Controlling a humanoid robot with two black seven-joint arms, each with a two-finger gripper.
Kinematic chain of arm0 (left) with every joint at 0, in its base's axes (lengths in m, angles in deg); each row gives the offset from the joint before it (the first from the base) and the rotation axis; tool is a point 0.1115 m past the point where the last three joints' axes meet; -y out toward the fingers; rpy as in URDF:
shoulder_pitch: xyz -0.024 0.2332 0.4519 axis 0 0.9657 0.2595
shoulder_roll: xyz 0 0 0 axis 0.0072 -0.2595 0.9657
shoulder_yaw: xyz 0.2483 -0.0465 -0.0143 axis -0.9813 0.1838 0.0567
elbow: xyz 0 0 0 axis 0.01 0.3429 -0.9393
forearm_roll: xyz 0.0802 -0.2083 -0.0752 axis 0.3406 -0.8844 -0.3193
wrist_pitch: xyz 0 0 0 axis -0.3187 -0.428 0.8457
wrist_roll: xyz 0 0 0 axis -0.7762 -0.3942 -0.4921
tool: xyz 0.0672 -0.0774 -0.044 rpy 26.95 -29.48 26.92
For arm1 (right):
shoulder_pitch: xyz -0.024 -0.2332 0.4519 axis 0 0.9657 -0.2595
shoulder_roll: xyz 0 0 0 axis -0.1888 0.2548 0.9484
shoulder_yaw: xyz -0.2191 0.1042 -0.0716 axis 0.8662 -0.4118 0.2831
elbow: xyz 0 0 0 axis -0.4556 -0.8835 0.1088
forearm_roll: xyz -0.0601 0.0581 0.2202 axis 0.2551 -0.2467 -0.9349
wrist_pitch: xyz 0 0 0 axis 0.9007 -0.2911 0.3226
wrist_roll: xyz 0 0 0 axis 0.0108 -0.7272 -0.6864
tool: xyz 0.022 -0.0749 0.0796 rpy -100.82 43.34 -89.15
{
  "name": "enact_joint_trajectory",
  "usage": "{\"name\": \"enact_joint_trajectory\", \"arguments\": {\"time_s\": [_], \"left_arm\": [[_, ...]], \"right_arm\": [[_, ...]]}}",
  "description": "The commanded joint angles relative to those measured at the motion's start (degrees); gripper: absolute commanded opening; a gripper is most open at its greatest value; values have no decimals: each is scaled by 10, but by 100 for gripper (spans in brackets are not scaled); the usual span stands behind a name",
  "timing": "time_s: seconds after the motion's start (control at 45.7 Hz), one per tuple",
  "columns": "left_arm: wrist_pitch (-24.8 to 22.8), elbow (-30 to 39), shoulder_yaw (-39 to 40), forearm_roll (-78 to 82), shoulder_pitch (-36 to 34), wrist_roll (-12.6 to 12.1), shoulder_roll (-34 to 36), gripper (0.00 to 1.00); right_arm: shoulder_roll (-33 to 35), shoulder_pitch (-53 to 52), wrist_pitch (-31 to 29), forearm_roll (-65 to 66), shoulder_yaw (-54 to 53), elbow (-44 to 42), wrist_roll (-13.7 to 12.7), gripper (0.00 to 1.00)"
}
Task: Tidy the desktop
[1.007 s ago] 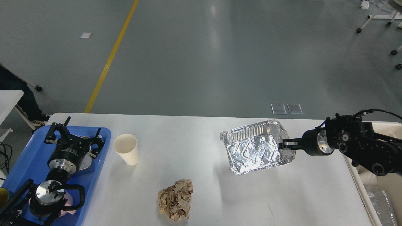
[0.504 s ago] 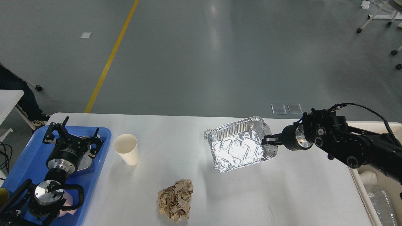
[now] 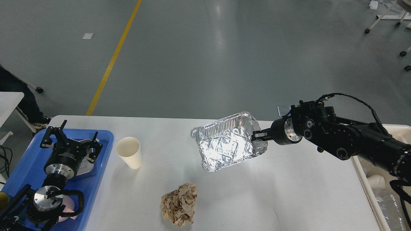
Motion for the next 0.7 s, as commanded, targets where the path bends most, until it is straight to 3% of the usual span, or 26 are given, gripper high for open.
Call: {"name": "enact_joint_trajectory", "arguments": {"time_s": [0.0,0.679], "left_arm": [[31,-1,0,0,1,9,1,97],[39,-13,12,25,7,16,39,97]], "right_arm": [[-2,-3,-1,-3,7,0,1,0],[41,-59,-25,-56,42,23,4,0]]}}
